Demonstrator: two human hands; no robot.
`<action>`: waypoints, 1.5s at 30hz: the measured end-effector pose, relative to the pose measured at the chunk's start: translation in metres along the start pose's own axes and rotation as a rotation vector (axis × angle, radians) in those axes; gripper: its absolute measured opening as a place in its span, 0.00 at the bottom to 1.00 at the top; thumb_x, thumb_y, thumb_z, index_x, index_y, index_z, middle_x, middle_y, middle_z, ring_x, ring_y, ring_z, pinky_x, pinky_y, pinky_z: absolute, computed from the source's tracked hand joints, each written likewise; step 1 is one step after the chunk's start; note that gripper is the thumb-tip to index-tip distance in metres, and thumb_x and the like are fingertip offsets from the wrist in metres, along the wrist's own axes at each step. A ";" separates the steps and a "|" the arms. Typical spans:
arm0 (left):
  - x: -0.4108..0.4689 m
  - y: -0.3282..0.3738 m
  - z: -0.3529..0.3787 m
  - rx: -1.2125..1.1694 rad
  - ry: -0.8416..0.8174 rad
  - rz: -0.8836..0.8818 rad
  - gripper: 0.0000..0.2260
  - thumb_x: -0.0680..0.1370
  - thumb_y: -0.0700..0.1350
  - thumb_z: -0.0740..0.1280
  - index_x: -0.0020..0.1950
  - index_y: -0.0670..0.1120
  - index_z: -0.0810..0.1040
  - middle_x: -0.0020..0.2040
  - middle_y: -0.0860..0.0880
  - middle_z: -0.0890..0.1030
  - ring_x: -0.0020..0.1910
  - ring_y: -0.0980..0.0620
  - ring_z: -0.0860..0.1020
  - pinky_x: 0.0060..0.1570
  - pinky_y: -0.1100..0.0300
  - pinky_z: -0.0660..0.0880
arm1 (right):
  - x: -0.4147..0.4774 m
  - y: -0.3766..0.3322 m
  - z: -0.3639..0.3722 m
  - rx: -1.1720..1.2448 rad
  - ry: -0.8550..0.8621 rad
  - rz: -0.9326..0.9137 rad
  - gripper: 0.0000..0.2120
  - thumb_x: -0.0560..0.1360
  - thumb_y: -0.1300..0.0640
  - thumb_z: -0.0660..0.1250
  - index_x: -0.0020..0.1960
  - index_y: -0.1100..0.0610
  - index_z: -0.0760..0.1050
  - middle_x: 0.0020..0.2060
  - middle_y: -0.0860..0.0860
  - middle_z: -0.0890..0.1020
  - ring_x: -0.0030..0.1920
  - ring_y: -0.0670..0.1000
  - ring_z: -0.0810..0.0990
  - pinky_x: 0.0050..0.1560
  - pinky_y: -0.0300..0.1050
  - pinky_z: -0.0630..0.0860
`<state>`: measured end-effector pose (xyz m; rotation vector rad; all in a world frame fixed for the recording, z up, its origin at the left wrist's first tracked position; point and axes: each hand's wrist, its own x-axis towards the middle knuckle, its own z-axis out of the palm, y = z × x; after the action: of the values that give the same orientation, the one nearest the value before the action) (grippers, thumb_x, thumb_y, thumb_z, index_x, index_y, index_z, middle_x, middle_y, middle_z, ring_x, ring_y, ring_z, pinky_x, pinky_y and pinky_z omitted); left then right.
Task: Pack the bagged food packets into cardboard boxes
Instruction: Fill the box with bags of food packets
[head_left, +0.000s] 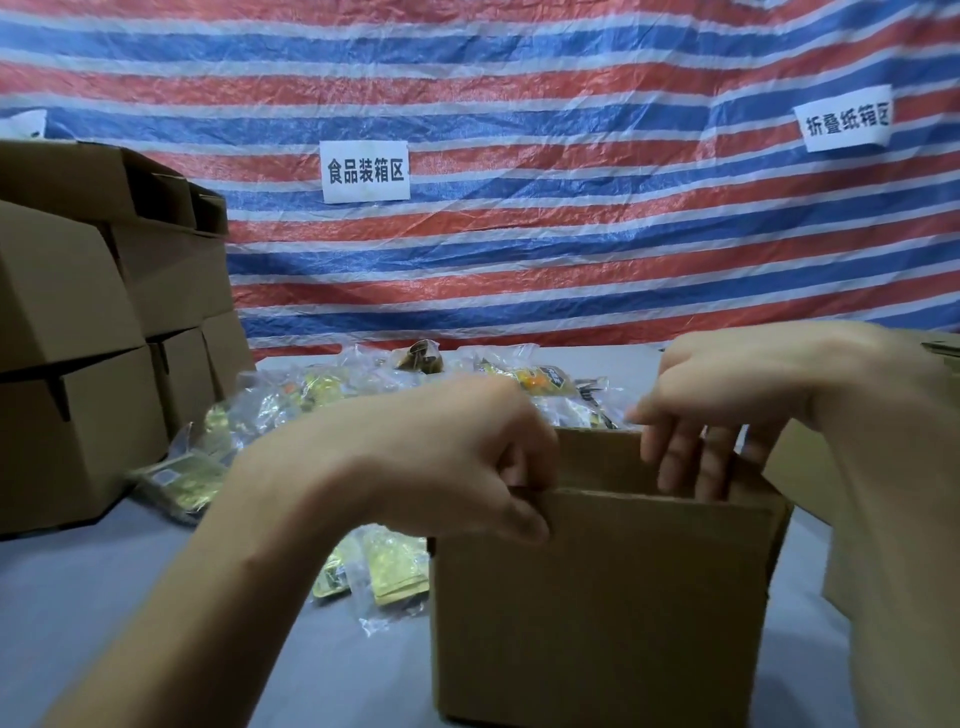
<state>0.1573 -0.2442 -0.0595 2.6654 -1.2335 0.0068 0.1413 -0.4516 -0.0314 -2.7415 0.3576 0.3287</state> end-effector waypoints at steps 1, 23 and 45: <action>0.002 0.000 0.003 0.018 -0.037 -0.031 0.07 0.73 0.53 0.77 0.46 0.53 0.82 0.41 0.55 0.81 0.38 0.59 0.78 0.36 0.60 0.75 | -0.001 0.002 -0.002 0.002 0.032 -0.012 0.18 0.84 0.47 0.60 0.50 0.59 0.83 0.37 0.51 0.88 0.39 0.51 0.87 0.45 0.47 0.79; 0.012 -0.058 -0.007 -0.027 0.120 0.151 0.10 0.67 0.53 0.76 0.47 0.62 0.83 0.43 0.62 0.83 0.43 0.61 0.81 0.41 0.52 0.80 | 0.007 0.000 0.004 -0.003 0.264 -0.300 0.26 0.74 0.41 0.73 0.69 0.38 0.69 0.56 0.40 0.75 0.51 0.47 0.77 0.49 0.43 0.76; 0.123 0.034 0.105 -0.078 0.243 -0.322 0.16 0.82 0.53 0.61 0.65 0.47 0.73 0.66 0.44 0.76 0.65 0.43 0.75 0.61 0.50 0.74 | 0.003 0.093 -0.122 0.123 0.618 0.031 0.13 0.78 0.52 0.71 0.58 0.58 0.75 0.48 0.55 0.82 0.42 0.52 0.84 0.31 0.42 0.76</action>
<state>0.2030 -0.3782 -0.1453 2.6655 -0.7115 0.2216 0.1391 -0.5816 0.0494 -2.6561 0.5511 -0.5321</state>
